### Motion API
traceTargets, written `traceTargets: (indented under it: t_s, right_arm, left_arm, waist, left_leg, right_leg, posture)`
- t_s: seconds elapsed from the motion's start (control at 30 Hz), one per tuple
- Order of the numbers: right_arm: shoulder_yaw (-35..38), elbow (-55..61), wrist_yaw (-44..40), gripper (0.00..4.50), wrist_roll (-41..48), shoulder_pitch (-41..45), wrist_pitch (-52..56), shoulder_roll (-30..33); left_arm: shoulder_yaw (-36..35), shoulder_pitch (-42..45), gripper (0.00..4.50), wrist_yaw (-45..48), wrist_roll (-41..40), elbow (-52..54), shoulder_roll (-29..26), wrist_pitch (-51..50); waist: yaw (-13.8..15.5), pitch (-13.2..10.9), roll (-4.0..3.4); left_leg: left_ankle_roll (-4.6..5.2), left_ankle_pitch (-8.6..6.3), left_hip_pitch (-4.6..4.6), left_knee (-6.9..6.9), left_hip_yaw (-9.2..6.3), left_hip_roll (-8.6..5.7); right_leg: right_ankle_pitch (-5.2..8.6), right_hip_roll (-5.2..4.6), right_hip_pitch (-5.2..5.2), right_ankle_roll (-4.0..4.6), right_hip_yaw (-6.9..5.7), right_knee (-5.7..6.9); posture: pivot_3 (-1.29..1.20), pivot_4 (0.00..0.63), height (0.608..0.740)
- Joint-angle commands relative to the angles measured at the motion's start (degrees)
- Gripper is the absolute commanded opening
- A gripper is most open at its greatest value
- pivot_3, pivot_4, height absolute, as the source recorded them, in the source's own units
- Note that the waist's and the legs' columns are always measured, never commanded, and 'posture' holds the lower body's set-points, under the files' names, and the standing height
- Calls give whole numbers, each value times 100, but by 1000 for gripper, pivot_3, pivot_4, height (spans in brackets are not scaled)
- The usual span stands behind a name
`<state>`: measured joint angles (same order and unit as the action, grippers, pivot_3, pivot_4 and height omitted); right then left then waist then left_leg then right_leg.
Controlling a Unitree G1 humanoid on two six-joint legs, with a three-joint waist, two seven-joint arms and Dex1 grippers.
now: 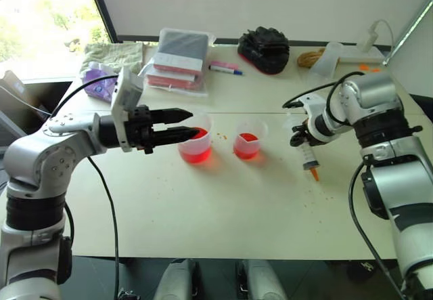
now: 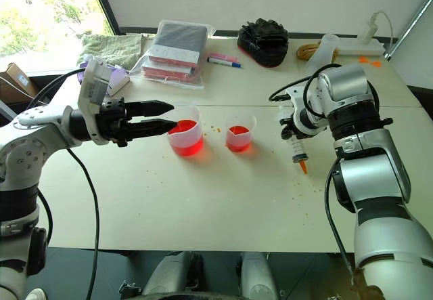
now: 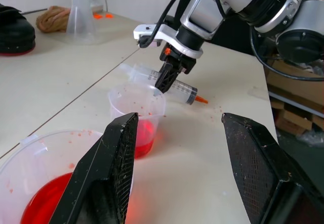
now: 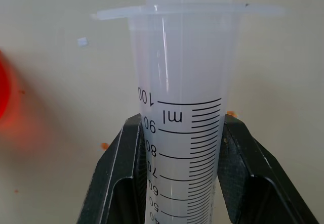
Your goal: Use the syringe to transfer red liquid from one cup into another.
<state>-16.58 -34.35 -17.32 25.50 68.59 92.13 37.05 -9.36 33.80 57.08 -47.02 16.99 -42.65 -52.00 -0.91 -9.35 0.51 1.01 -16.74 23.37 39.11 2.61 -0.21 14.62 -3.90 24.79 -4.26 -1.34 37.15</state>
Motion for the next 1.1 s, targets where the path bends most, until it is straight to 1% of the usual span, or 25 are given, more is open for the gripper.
traceTargets:
  t_s: [0.03,0.13,0.2,0.27,0.33,0.37,0.5,0.57,0.7,0.8,0.87,0.93,1.0,1.07,1.1]
  right_arm:
    - [-48,-8,40,1300,-81,145,37,20]
    - [-102,-63,31,1300,-80,170,37,19]
    - [-114,-37,10,2321,-82,165,37,18]
    - [-125,-25,9,3243,-72,155,37,20]
    - [-142,-6,8,4318,-76,142,37,28]
    - [-149,5,7,4425,-74,134,37,39]
    - [-133,331,-18,4425,-116,81,37,158]
    - [-154,664,-94,4425,-89,40,37,324]
    - [-213,1819,-560,4425,136,-120,37,931]
    - [-196,2717,-1138,4425,375,-252,-52,1515]
    - [-243,3414,-1648,4425,522,-405,-393,1983]
    - [-131,4123,-2354,4425,737,-644,-914,2463]
    - [284,4606,-2917,4425,1047,-890,-1241,2764]
    - [546,5020,-3284,4425,1112,-1195,-1658,3039]
    - [728,5135,-3467,4425,1247,-1347,-1681,3138]
  left_arm:
    - [-180,-96,2700,174,-168,245,-264,51]
    - [-153,-157,2700,213,-188,258,-378,64]
    - [-143,-171,2746,221,-193,251,-412,87]
    - [-147,-188,2746,221,-210,265,-427,92]
    - [-138,-189,2746,218,-223,267,-433,87]
    - [-135,-183,2746,221,-225,256,-437,84]
    - [-146,-154,2746,217,-243,207,-449,50]
    - [-177,-198,2746,211,-261,231,-477,27]
    - [-330,-372,2746,135,-319,300,-623,-31]
    - [-498,-522,2746,70,-366,330,-797,-76]
    - [-621,-662,2746,99,-339,337,-944,-60]
    - [-721,-763,2746,126,-324,313,-1080,-47]
    - [-832,-812,2746,114,-376,271,-1197,-106]
    - [-912,-861,2746,139,-391,225,-1298,-115]
    - [-957,-884,2746,132,-409,214,-1340,-140]
  waist:
    - [-10,0,0]
    - [-12,0,0]
    - [-9,0,0]
    - [3,0,0]
    - [7,0,0]
    - [6,0,0]
    - [0,0,0]
    - [0,0,-1]
    - [13,-1,-2]
    - [14,-1,-1]
    - [13,-2,-1]
    - [13,-3,-2]
    - [14,-3,-1]
    - [14,-3,-1]
    - [14,-3,-1]
  left_leg:
    - [0,0,0,-1,0,0]
    - [0,0,-1,-3,0,1]
    - [0,0,-1,-3,0,1]
    - [0,0,0,-3,0,1]
    - [0,0,0,-2,0,0]
    - [0,0,0,-3,0,0]
    - [0,0,0,-3,0,0]
    - [1,0,0,-3,0,0]
    - [3,-2,2,-3,-1,0]
    - [6,-4,2,-4,-2,1]
    - [6,-4,1,-5,-2,1]
    - [7,-5,2,-7,-2,2]
    - [9,-6,1,-8,-2,2]
    - [9,-7,0,-7,-2,2]
    - [9,-7,-1,-7,-2,3]
  right_leg:
    - [0,0,0,0,0,0]
    - [0,1,0,0,0,0]
    - [0,1,1,0,0,0]
    - [0,1,0,0,0,-2]
    - [0,1,0,0,0,-3]
    - [0,1,0,0,0,-3]
    - [0,1,0,0,0,-2]
    - [0,1,0,0,0,-2]
    - [0,1,1,0,-1,-6]
    - [0,1,1,0,-1,-10]
    - [0,1,1,1,-1,-12]
    - [1,1,2,1,-1,-14]
    - [1,1,1,1,-1,-16]
    - [1,0,-1,0,-1,-17]
    - [1,0,-1,1,-1,-18]
  posture:
    - [0,150,740]
    - [0,150,740]
    - [0,150,740]
    - [0,150,740]
    - [0,150,740]
    - [0,150,740]
    - [0,150,740]
    - [0,150,740]
    - [0,150,740]
    - [0,150,740]
    - [0,150,740]
    - [0,150,740]
    - [0,150,740]
    - [0,150,740]
    - [0,150,740]
